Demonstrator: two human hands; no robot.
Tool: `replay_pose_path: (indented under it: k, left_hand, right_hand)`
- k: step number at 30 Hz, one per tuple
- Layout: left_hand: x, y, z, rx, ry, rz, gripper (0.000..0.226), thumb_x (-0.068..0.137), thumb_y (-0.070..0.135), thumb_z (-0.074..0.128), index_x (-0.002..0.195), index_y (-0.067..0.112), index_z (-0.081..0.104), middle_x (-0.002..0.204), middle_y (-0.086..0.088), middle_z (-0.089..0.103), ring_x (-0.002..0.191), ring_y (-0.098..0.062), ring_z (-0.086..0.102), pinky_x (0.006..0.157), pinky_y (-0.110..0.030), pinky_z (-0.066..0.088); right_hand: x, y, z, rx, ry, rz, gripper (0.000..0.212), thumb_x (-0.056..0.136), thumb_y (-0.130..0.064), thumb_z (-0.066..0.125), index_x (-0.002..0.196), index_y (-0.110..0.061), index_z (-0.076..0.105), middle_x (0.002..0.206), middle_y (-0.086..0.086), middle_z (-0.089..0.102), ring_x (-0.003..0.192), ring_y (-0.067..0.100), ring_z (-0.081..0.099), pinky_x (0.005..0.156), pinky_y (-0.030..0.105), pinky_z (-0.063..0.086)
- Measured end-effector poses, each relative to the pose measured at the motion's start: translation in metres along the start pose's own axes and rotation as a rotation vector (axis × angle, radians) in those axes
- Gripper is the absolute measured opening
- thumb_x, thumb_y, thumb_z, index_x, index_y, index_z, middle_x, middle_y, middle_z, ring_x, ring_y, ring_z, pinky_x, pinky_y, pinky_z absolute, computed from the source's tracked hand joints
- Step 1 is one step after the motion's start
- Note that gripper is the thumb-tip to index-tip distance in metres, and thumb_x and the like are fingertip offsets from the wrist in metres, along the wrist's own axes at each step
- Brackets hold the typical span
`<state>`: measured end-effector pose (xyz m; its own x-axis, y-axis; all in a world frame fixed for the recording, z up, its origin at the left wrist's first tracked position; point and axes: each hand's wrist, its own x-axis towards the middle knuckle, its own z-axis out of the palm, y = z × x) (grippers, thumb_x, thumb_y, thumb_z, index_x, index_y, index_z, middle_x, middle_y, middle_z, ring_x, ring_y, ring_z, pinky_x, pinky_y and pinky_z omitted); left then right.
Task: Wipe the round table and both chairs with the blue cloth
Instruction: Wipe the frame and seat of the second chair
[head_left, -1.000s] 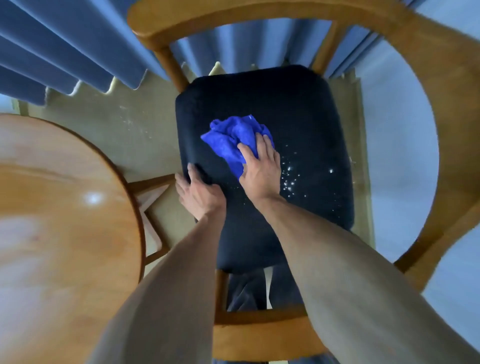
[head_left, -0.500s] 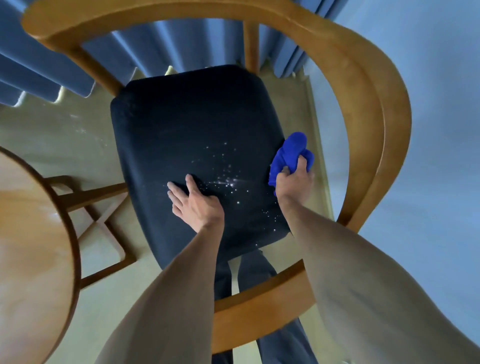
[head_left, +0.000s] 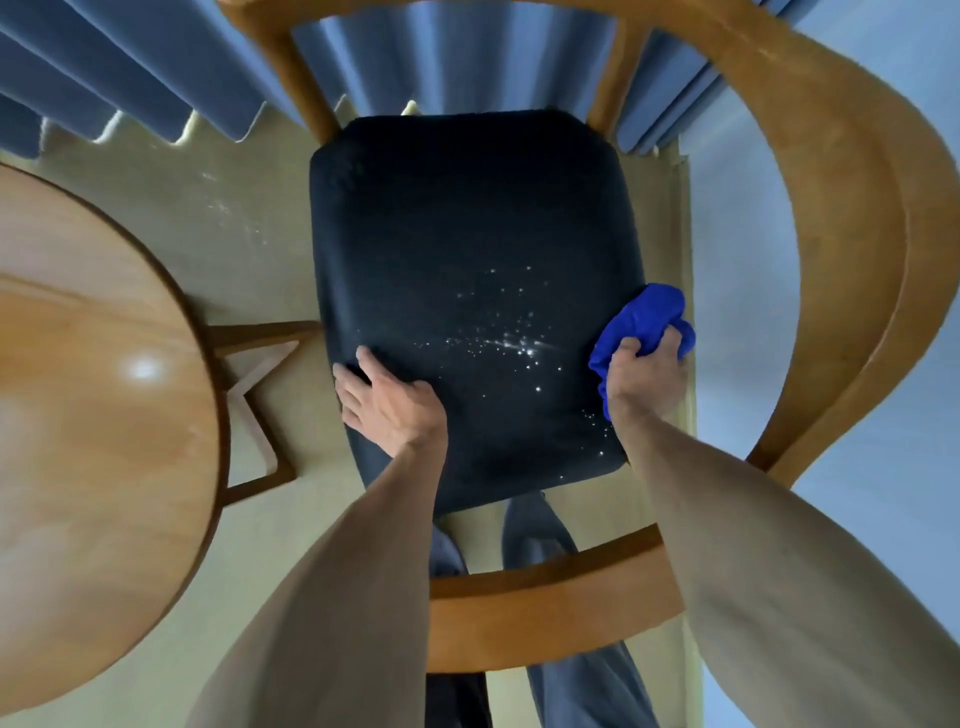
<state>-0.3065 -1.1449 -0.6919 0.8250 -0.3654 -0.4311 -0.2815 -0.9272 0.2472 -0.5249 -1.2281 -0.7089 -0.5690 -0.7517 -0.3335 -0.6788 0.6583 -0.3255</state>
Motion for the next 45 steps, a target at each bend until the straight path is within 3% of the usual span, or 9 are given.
replay_pose_path:
  k: [5,12,15,17,23,29,34,38,45]
  left_hand:
    - [0.039,-0.042,-0.022,-0.045,-0.054,-0.073,0.072,0.083,0.009,0.054,0.147,0.026,0.026,0.153,-0.011,0.031,0.134,-0.036,0.037,0.113,-0.051,0.032]
    - [0.061,-0.087,-0.031,-0.098,-0.116,-0.105,0.079,0.081,0.007,0.056,0.148,0.031,0.021,0.152,-0.009,0.03,0.131,-0.034,0.042,0.106,-0.051,0.041]
    - [0.067,-0.102,-0.038,-0.102,-0.135,-0.095,0.079,0.079,0.009,0.055,0.15,0.026,0.023,0.153,-0.011,0.029,0.13,-0.036,0.043,0.104,-0.052,0.041]
    - [0.068,-0.11,-0.041,-0.072,-0.147,-0.097,0.077,0.081,0.009,0.057,0.15,0.022,0.024,0.154,-0.012,0.029,0.133,-0.035,0.039,0.105,-0.052,0.039]
    - [0.053,-0.108,-0.032,-0.053,-0.137,-0.074,0.073,0.081,0.005,0.053,0.146,0.024,0.026,0.149,-0.01,0.034,0.126,-0.035,0.045,0.099,-0.052,0.046]
    - [0.047,-0.071,-0.022,-0.01,-0.11,0.038,0.075,0.079,0.006,0.051,0.149,0.024,0.027,0.154,-0.01,0.029,0.134,-0.034,0.037,0.105,-0.052,0.04]
    - [0.024,-0.022,-0.011,0.096,-0.084,0.257,0.074,0.084,0.007,0.045,0.153,0.022,0.024,0.163,-0.011,0.009,0.149,-0.029,0.009,0.117,-0.043,0.016]
    - [0.007,0.014,0.006,0.119,-0.076,0.33,0.071,0.086,0.005,0.046,0.152,0.02,0.025,0.163,-0.012,0.009,0.15,-0.031,0.009,0.117,-0.043,0.015]
    - [-0.008,0.075,0.02,0.159,-0.127,0.454,0.07,0.084,0.001,0.047,0.15,0.019,0.031,0.163,-0.014,0.006,0.15,-0.031,0.006,0.117,-0.042,0.015]
  right_hand:
    - [-0.031,-0.046,0.021,-0.032,0.111,-0.017,0.045,0.093,-0.028,0.047,0.137,-0.018,0.046,0.131,0.023,0.049,0.12,0.041,0.045,0.107,0.045,0.035]
    - [-0.14,-0.144,0.101,-0.003,-0.027,-0.466,0.039,0.081,-0.023,0.061,0.12,-0.024,0.064,0.112,0.016,0.058,0.101,0.037,0.054,0.074,0.042,0.046]
    - [-0.201,-0.171,0.137,-0.017,-0.13,-0.644,0.04,0.075,-0.02,0.066,0.115,-0.025,0.066,0.112,0.013,0.057,0.102,0.034,0.052,0.076,0.043,0.049]
    - [-0.218,-0.173,0.152,-0.024,-0.136,-0.655,0.043,0.074,-0.014,0.067,0.115,-0.024,0.066,0.118,0.012,0.055,0.106,0.034,0.051,0.081,0.044,0.048]
    - [-0.193,-0.154,0.148,-0.006,-0.091,-0.777,0.05,0.073,-0.001,0.065,0.119,-0.021,0.065,0.122,0.011,0.058,0.111,0.032,0.054,0.088,0.044,0.046]
    - [-0.149,-0.15,0.128,-0.019,-0.072,-0.673,0.056,0.07,-0.005,0.071,0.123,-0.024,0.064,0.128,0.011,0.056,0.118,0.031,0.052,0.091,0.044,0.045]
    - [-0.086,-0.124,0.094,-0.054,-0.003,-0.514,0.059,0.075,-0.007,0.069,0.129,-0.027,0.06,0.14,0.01,0.049,0.127,0.03,0.046,0.098,0.045,0.042]
    - [-0.042,-0.095,0.064,-0.045,0.008,-0.352,0.061,0.078,-0.008,0.067,0.135,-0.027,0.055,0.147,0.01,0.042,0.133,0.03,0.04,0.104,0.046,0.037]
    - [-0.001,-0.051,0.03,-0.097,-0.001,-0.266,0.061,0.08,-0.013,0.067,0.137,-0.028,0.05,0.147,0.01,0.041,0.133,0.031,0.04,0.105,0.049,0.038]
